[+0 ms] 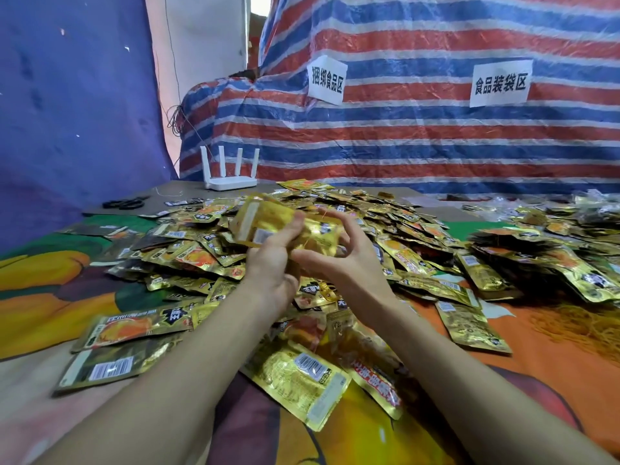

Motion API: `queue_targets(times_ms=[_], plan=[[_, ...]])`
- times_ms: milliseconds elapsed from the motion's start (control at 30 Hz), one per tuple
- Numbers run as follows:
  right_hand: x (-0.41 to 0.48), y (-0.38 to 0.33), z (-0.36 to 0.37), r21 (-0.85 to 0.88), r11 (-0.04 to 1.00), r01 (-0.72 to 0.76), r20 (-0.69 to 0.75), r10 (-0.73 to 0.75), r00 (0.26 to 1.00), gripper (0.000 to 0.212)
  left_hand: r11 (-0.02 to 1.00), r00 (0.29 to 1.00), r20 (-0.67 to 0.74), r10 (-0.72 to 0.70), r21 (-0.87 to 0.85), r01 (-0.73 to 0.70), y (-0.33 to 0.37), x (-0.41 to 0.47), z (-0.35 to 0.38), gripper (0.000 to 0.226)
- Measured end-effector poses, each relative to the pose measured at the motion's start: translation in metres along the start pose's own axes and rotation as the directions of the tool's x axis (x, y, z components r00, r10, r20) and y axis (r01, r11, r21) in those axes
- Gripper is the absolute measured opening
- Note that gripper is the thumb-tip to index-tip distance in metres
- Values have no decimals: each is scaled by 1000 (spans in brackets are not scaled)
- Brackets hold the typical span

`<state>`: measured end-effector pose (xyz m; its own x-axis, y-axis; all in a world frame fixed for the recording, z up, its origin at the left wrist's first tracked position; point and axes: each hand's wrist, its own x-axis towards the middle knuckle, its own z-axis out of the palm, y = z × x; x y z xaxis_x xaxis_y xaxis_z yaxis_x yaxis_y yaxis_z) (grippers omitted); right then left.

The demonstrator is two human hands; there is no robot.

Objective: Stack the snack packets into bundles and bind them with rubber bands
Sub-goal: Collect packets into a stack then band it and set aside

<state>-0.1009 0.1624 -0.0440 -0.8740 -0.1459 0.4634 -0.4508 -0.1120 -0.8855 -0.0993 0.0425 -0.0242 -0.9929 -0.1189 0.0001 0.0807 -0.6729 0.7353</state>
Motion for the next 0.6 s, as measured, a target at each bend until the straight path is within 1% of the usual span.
queue_targets(times_ms=[67,133,233,267,333,400,433,467,533,567,600], plan=[[-1,1,-3,-64,997,48,-40,-50,998,72,998,999,31,7,57,-9,-7,-3,3,49],[-2,2,-5,-81,995,64,-55,-68,996,68,996,998,54,22,90,-26,-12,-3,4,45],[-1,5,-5,-37,998,50,-63,-53,997,66,988,995,96,32,144,-46,-14,-4,4,47],[0,6,-5,-2,999,33,-69,-33,997,68,989,992,122,31,140,-48,-12,-4,5,45],[2,8,-6,32,999,20,-73,-18,997,80,989,988,144,60,126,-78,-8,-2,3,43],[4,8,-7,-28,1000,3,-64,-4,998,90,980,992,61,114,156,-122,-4,1,2,34],[4,8,-8,-35,999,-16,-33,15,999,86,979,993,13,115,169,-116,-3,1,2,28],[4,8,-7,-7,999,-47,13,47,999,76,979,993,-37,113,177,-104,-3,0,2,30],[3,6,-7,51,993,-110,94,105,990,50,978,984,-130,118,189,-92,-3,1,0,49],[4,5,-8,62,987,-145,117,137,984,42,976,979,-155,130,192,-100,-4,1,-1,54],[4,2,-10,70,980,-184,137,173,975,40,974,976,-163,143,196,-110,-4,0,-1,56]])
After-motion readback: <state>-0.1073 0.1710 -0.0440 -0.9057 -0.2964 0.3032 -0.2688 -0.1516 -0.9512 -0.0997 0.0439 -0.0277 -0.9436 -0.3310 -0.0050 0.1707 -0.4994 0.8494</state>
